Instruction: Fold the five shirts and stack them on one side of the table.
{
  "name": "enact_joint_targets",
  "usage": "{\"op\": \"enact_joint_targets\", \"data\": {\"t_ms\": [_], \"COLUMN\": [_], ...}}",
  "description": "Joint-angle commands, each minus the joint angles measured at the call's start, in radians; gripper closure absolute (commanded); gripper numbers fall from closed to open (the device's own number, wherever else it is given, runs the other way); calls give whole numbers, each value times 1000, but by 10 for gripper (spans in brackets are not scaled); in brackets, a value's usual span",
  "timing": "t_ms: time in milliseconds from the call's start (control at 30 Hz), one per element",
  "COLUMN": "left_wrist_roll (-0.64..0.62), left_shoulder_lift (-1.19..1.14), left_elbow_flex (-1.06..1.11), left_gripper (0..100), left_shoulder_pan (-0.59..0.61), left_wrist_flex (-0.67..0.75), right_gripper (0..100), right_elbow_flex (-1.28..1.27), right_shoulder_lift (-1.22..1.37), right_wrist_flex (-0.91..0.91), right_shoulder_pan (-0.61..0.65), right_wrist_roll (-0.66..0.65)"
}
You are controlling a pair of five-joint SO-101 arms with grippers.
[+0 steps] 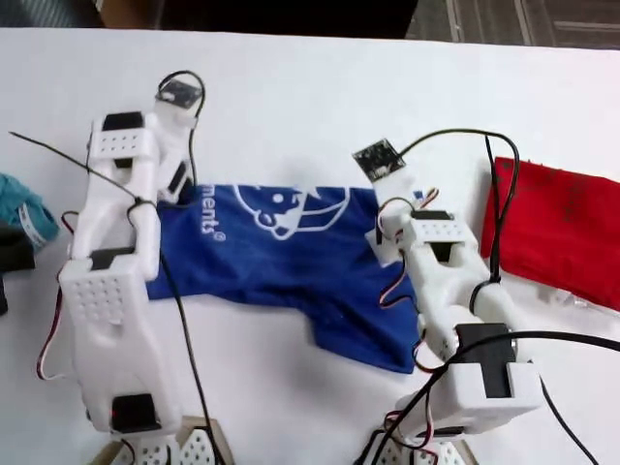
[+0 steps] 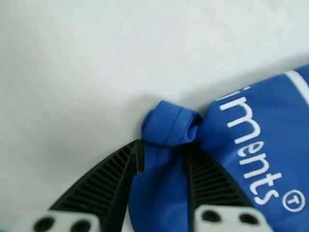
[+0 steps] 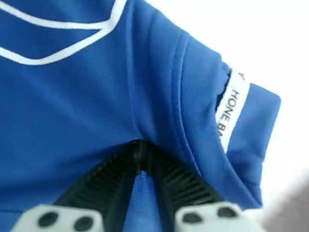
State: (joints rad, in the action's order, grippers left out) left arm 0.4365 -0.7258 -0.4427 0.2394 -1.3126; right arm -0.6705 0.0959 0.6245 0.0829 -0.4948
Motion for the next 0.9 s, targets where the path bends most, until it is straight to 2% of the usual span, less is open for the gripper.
{"op": "enact_joint_targets", "data": {"t_ms": [0,133,267,533,733,867], "left_wrist_roll": [-11,-11,-11,-14,-97,-106], "left_shoulder_lift": [-8,-6,-2,-2,-9,-6], "left_elbow_flex": [-10,-10,-10,-10,-94,-107], "left_gripper": [845,878,980,975,974,962], "left_shoulder_pan": [9,9,9,35,104,123], "left_wrist_flex": [31,54,69,95,87,86], "right_gripper": [978,978,978,978,978,978], "right_elbow_flex": [34,34,34,34,34,34], "right_shoulder_lift": [13,13,13,13,13,13], "right_wrist_flex": [-19,-19,-19,-19,-19,-19], "right_shoulder_pan": [-33,-33,-33,-33,-33,-33], "right_wrist_roll": [6,6,6,6,6,6]}}
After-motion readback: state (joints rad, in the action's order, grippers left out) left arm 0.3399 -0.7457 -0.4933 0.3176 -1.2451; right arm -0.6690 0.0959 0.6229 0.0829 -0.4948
